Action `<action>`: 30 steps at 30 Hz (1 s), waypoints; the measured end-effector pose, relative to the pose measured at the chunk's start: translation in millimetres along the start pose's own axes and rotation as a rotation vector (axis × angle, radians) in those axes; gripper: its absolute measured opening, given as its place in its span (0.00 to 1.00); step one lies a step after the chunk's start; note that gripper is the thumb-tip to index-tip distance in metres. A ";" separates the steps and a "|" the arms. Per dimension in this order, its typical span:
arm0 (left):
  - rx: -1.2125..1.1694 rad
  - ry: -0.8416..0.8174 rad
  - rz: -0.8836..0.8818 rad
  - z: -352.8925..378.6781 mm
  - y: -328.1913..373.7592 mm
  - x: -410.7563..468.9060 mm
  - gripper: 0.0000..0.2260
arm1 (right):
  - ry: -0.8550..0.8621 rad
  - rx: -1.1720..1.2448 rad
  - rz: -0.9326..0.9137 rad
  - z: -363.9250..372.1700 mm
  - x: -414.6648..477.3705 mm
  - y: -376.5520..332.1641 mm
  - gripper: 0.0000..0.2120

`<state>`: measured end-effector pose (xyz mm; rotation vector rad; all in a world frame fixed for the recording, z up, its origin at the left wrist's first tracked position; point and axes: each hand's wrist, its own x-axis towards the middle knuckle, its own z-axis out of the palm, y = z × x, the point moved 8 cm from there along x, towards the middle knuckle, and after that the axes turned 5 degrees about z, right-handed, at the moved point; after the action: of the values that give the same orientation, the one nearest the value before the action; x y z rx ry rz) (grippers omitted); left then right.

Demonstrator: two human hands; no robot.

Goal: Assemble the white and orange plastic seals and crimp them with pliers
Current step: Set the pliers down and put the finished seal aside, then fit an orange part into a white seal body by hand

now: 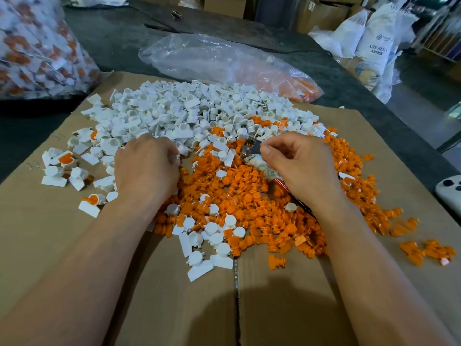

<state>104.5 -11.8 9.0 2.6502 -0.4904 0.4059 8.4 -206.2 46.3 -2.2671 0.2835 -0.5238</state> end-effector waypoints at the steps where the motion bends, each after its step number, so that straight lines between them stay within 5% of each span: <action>1: -0.041 0.060 0.007 -5.4 0.9 0.0 0.06 | -0.044 -0.055 -0.001 2.1 0.3 0.7 0.07; 5: -0.485 0.207 -0.032 -20.9 3.1 -4.5 0.05 | -0.293 -0.256 -0.001 10.7 -1.2 5.3 0.01; 13: -1.445 -0.351 -0.182 17.6 44.9 -22.9 0.06 | -0.540 -0.417 0.024 32.8 -11.4 12.1 0.12; 17: -1.568 -0.461 -0.182 22.1 54.1 -26.6 0.10 | -0.542 -0.454 -0.002 38.5 -12.5 10.2 0.09; 30: -1.695 -0.437 -0.274 21.8 52.0 -25.6 0.11 | -0.471 -0.317 0.002 30.2 -10.4 7.3 0.10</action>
<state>65.4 -58.7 -1.2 1.0598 -0.3087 -0.5210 12.5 -187.8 19.4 -2.6126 0.1350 0.0739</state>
